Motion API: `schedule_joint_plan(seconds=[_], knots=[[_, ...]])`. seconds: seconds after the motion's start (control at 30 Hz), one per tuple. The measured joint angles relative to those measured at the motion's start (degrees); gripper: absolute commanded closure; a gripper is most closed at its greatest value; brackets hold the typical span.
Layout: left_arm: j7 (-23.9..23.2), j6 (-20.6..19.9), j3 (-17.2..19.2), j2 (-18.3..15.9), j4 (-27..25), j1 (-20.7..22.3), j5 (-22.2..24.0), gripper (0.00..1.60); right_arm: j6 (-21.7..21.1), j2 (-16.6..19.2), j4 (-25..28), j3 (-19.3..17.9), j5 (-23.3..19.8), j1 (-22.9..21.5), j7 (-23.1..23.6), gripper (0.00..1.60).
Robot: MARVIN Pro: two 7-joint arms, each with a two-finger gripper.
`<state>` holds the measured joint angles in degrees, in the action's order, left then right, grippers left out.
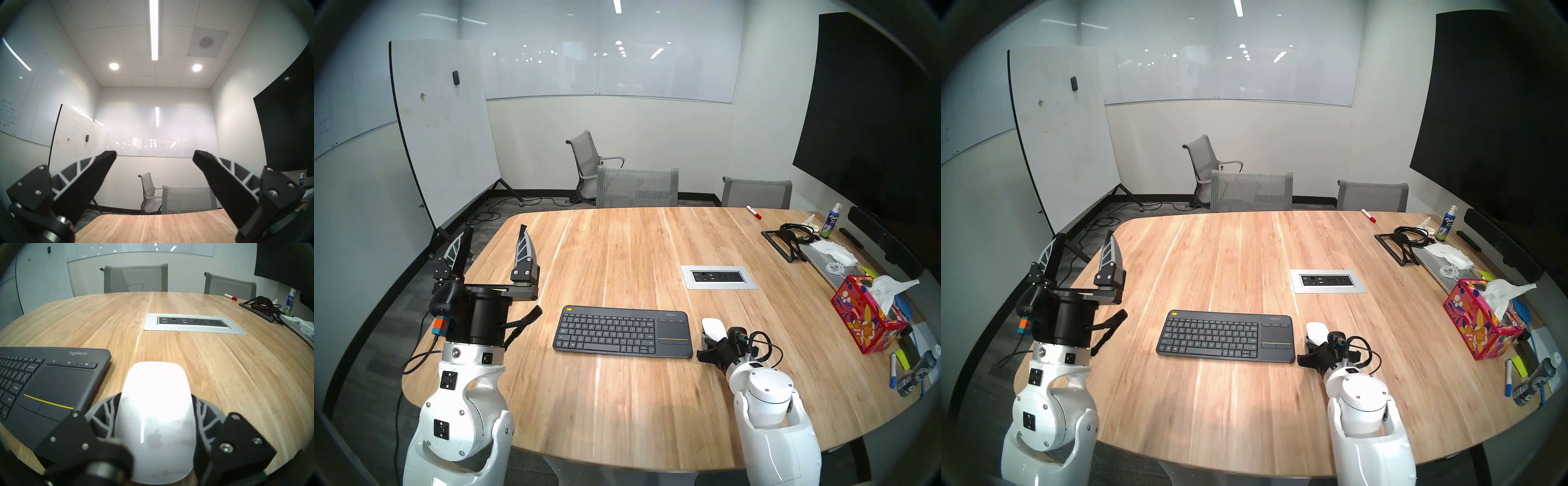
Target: Put the mouse beside the keyboard
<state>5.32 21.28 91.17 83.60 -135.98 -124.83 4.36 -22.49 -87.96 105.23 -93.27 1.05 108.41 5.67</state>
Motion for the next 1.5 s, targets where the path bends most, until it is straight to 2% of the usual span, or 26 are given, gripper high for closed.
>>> schedule_joint_plan(seconds=[0.6,1.03,1.1,1.13,1.17,1.2,1.5], knots=[[0.0,0.0,0.0,0.0,0.0,0.0,0.0,0.0,-0.38,0.6,-1.57,0.34,-0.01,-1.47,-0.09,1.6],[0.0,0.0,0.0,0.0,0.0,0.0,0.0,0.0,-3.36,0.99,-1.7,0.39,-0.14,-2.78,-0.09,1.6],[0.0,0.0,0.0,0.0,0.0,0.0,0.0,0.0,-3.77,1.0,-1.73,0.4,-0.16,-2.99,-0.1,1.3],[0.0,0.0,0.0,0.0,0.0,0.0,0.0,0.0,-3.89,1.0,-1.75,0.41,-0.17,-3.06,-0.11,1.3],[0.0,0.0,0.0,0.0,0.0,0.0,0.0,0.0,-4.02,1.0,-1.76,0.41,-0.17,-3.13,-0.13,0.41],[0.0,0.0,0.0,0.0,0.0,0.0,0.0,0.0,-4.13,1.0,-1.78,0.41,-0.17,-3.2,-0.15,0.0],[0.01,0.0,0.0,0.01,-0.01,0.0,0.0,0.0,-5.58,0.81,-2.03,0.55,-0.23,-4.16,-0.89,0.0]])
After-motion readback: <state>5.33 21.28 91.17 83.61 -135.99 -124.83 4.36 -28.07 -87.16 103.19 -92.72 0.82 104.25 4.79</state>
